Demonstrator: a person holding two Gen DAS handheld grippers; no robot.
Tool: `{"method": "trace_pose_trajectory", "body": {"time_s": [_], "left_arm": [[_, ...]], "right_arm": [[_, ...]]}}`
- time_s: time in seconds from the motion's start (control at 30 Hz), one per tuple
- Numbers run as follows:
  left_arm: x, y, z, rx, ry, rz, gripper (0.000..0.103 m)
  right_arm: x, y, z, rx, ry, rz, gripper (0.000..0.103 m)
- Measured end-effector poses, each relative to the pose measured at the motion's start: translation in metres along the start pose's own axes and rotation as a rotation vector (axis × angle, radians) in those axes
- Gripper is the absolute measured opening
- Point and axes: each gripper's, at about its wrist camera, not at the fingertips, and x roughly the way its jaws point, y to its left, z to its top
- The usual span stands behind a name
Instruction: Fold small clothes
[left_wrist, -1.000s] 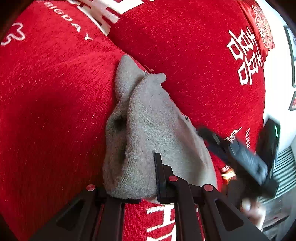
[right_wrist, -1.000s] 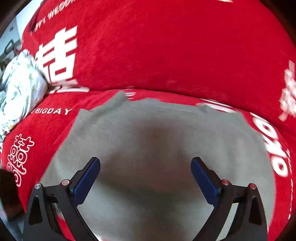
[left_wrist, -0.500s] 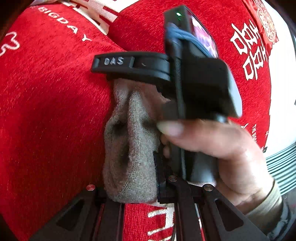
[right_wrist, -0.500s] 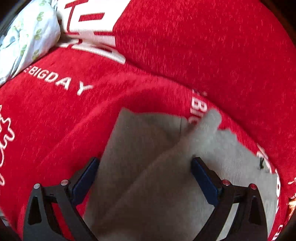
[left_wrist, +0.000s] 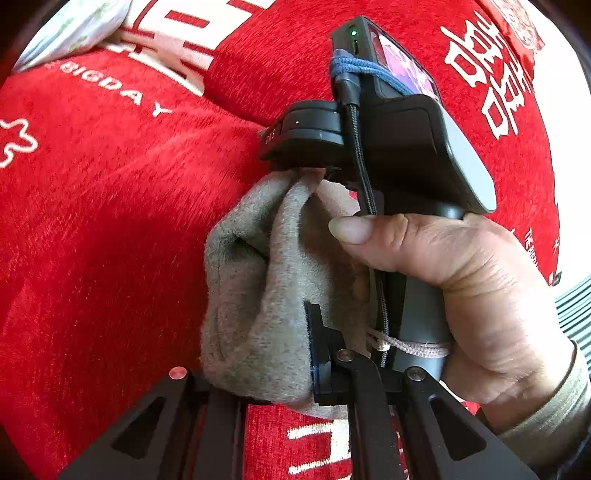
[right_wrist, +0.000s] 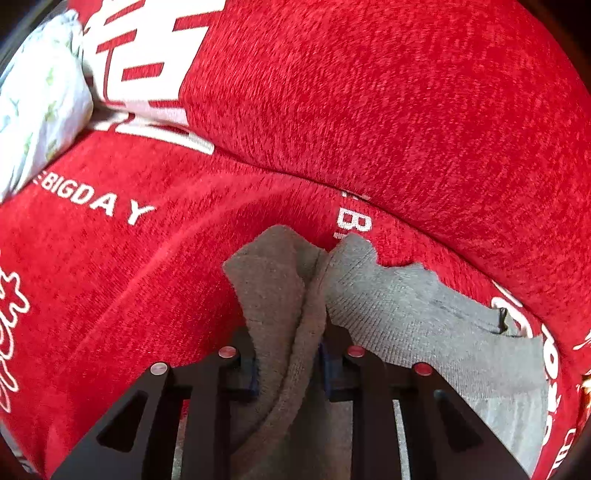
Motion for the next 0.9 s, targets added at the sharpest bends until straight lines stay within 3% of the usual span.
{"method": "trace_pose_trajectory", "body": {"time_s": [0.43,0.9], "left_arm": [[-0.021,-0.038,-0.004,0.144,-0.082,0.041,0.010],[-0.030,-0.088,-0.018,0.296,-0.157,0.112,0.010]], "right_arm": [[-0.026,-0.062,-0.006,0.217,-0.055,0.233,0.024],[-0.050,-0.120,-0.020,0.356,-0.083,0.377,0.024]]}}
